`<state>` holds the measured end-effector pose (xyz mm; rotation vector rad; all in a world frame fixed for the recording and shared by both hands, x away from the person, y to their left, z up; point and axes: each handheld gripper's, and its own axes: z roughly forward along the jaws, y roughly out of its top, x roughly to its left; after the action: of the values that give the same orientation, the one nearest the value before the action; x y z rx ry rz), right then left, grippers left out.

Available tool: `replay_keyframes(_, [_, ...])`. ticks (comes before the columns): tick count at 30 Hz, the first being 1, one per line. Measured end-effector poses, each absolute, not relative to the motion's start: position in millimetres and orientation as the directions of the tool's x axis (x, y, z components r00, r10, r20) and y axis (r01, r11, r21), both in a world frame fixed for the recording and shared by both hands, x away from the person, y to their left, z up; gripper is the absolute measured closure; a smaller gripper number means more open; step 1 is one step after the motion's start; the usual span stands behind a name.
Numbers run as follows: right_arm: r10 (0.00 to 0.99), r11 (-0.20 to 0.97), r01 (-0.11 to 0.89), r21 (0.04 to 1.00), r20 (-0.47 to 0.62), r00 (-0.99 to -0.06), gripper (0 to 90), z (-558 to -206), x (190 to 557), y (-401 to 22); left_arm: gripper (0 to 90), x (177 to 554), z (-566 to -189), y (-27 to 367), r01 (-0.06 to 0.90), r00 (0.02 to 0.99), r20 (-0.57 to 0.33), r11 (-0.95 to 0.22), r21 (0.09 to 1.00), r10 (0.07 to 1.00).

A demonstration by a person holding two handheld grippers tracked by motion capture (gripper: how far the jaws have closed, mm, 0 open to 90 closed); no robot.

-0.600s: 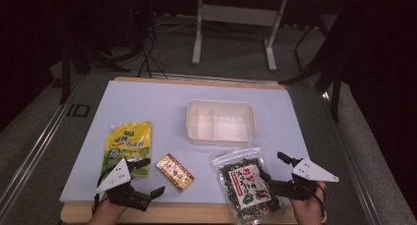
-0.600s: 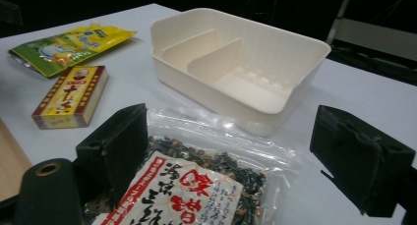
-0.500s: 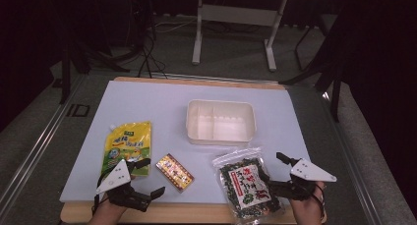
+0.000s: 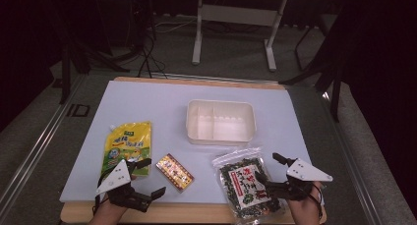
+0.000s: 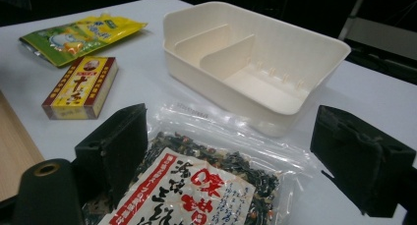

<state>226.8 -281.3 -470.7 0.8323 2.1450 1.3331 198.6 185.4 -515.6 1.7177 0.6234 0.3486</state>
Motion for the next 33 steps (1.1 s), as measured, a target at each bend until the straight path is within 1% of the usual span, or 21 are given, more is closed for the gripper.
replay_keyframes(1, [0.695,0.368,0.234,0.9,-0.099,-0.712,15.5,-471.4,226.5,-278.9,0.5,198.4,-515.9,185.3,0.221,0.812,-0.102,-0.141,0.965,0.575])
replay_keyframes(3, [0.675,0.37,0.228,0.901,-0.092,-0.732,19.7,-471.2,226.4,-276.3,0.5,197.4,-516.0,184.7,0.218,0.813,-0.099,-0.143,0.965,0.574])
replay_keyframes(5, [0.66,0.365,0.223,0.904,-0.082,-0.747,19.7,-470.3,226.2,-273.5,0.5,195.9,-515.7,184.4,0.215,0.814,-0.095,-0.145,0.966,0.574])
replay_keyframes(8, [0.652,0.362,0.197,0.911,-0.097,-0.752,19.5,-462.2,225.6,-269.7,0.4,195.5,-515.4,183.9,0.208,0.816,-0.091,-0.144,0.967,0.57])
replay_keyframes(11, [0.65,0.365,0.166,0.916,-0.123,-0.75,16.7,-456.0,227.1,-268.8,0.5,198.0,-516.8,184.4,0.219,0.817,-0.105,-0.136,0.966,0.568])
replay_keyframes(13, [0.644,0.368,0.163,0.916,-0.124,-0.755,15.5,-453.0,229.9,-269.0,0.5,198.7,-516.9,185.1,0.224,0.816,-0.113,-0.13,0.966,0.567])
replay_keyframes(15, [0.654,0.375,0.15,0.915,-0.146,-0.742,16.1,-449.7,231.6,-269.7,0.4,198.2,-516.6,185.5,0.223,0.815,-0.112,-0.129,0.966,0.568])
replay_keyframes(17, [0.659,0.373,0.162,0.913,-0.138,-0.74,16.4,-443.5,233.6,-271.0,0.5,198.0,-516.5,185.6,0.223,0.816,-0.111,-0.132,0.966,0.568])
replay_keyframes(21, [0.664,0.392,0.148,0.908,-0.168,-0.729,13.8,-433.6,238.4,-271.0,0.4,198.3,-516.9,184.9,0.224,0.811,-0.111,-0.129,0.966,0.574])
replay_keyframes(26, [0.664,0.375,0.171,0.911,-0.135,-0.736,13.4,-425.7,251.9,-272.3,0.4,198.5,-516.8,185.3,0.219,0.807,-0.105,-0.13,0.967,0.581])
replay_keyframes(27, [0.663,0.371,0.171,0.913,-0.132,-0.736,12.9,-425.0,254.9,-272.7,0.4,198.7,-516.9,185.7,0.219,0.807,-0.104,-0.132,0.967,0.582])
replay_keyframes(28, [0.665,0.366,0.178,0.914,-0.123,-0.737,10.5,-424.4,258.0,-273.1,0.4,198.9,-517.1,185.8,0.221,0.806,-0.106,-0.129,0.967,0.583])
replay_keyframes(33, [0.663,0.356,0.197,0.914,-0.098,-0.742,9.3,-422.9,272.9,-274.7,0.4,200.0,-518.1,185.9,0.234,0.807,-0.12,-0.126,0.964,0.577])
